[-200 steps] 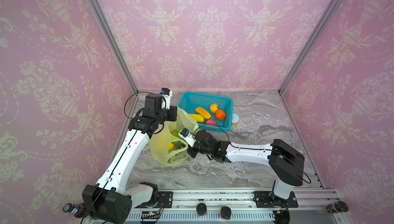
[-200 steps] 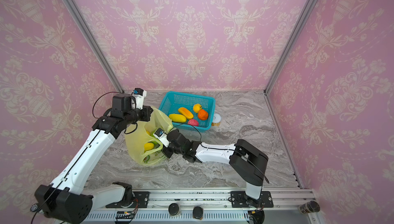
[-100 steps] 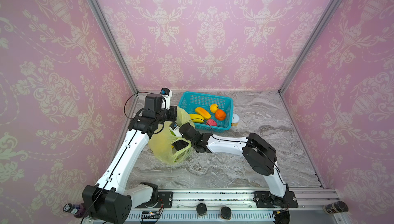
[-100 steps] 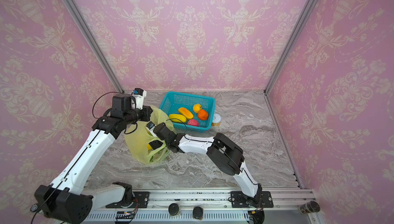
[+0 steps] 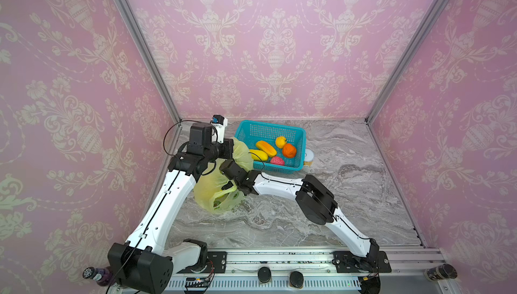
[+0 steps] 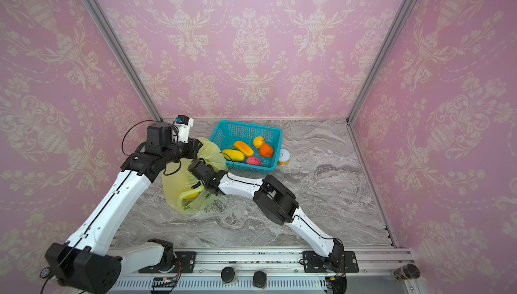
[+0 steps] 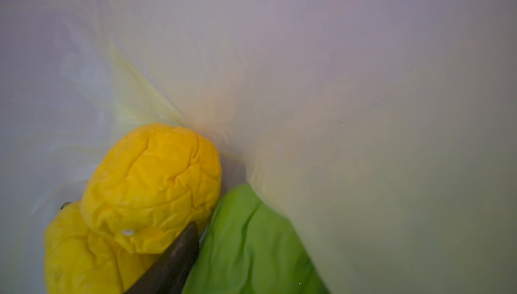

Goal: Untie the knot of the plastic bag and take out the fruit
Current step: 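Grasp the green fruit with the right gripper and lift it out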

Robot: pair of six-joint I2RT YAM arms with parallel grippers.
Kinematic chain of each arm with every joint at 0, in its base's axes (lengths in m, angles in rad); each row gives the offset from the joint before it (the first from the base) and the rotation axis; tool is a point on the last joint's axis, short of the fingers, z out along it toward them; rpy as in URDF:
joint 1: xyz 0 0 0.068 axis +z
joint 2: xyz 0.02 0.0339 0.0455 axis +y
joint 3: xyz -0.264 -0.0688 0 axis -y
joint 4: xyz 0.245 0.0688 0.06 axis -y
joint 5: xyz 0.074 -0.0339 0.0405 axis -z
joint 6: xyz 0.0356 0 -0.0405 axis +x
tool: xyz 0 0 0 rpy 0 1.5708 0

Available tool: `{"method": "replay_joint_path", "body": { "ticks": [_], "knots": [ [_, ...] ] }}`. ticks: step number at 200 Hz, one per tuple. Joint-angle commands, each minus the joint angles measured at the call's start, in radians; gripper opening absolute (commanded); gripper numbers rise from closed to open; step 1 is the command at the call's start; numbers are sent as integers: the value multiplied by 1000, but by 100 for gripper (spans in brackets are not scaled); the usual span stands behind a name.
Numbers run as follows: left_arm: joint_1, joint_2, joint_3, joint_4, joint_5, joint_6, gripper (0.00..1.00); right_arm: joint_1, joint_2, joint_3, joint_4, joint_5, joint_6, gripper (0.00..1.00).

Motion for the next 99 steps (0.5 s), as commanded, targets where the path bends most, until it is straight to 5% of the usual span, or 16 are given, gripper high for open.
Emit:
{"method": "replay_joint_path", "body": {
  "ticks": [1, 33, 99],
  "knots": [
    [7, -15, -4, 15, 33, -20, 0, -1, 13, 4, -55, 20, 39, 64],
    [7, -16, -3, 9, 13, -16, 0, -1, -38, -45, -31, 3, 35, 40],
    [8, -9, 2, -5, -18, -12, 0, 13, -336, -330, 125, -68, 27, 20]
  ]
}}
